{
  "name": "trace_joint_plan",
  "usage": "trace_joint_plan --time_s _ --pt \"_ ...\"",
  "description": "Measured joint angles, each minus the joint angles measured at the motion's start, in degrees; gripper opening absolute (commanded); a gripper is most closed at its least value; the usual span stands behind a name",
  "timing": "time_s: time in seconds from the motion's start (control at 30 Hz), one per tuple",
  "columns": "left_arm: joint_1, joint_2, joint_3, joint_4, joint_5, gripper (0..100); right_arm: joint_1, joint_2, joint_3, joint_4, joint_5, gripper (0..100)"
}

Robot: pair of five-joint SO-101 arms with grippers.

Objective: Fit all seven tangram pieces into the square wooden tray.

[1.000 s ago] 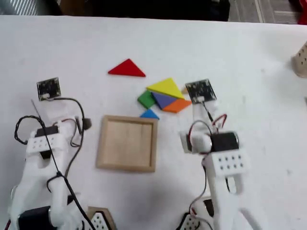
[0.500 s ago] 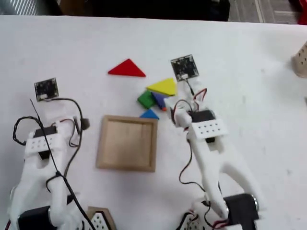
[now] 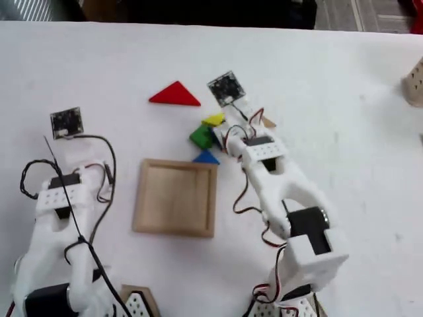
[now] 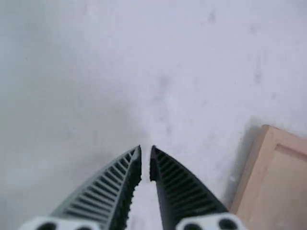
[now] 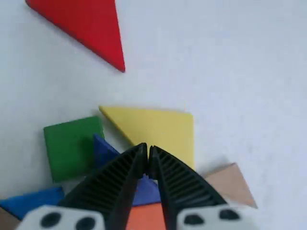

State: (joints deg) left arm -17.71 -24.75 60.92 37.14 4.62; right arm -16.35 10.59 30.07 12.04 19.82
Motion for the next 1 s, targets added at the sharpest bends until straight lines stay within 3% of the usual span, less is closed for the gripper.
trace_joint_plan --time_s 0.17,0.3,0.5,1.0 --pt "3.52 0.0 -0.26 -0.26 0.0 10 3.25 -3.08 -1.14 13.8 -3.78 1.7" --pt "6.07 0.35 -7.56 -0.18 1.14 10 4.66 -8.09 -0.35 24.35 -4.22 1.7" --pt "11.87 10.64 -23.91 3.34 8.0 10 8.0 -13.45 6.86 25.23 -4.4 1.7" --pt "16.35 55.82 -70.86 5.1 8.44 10 8.35 -22.33 16.88 25.23 0.7 1.7"
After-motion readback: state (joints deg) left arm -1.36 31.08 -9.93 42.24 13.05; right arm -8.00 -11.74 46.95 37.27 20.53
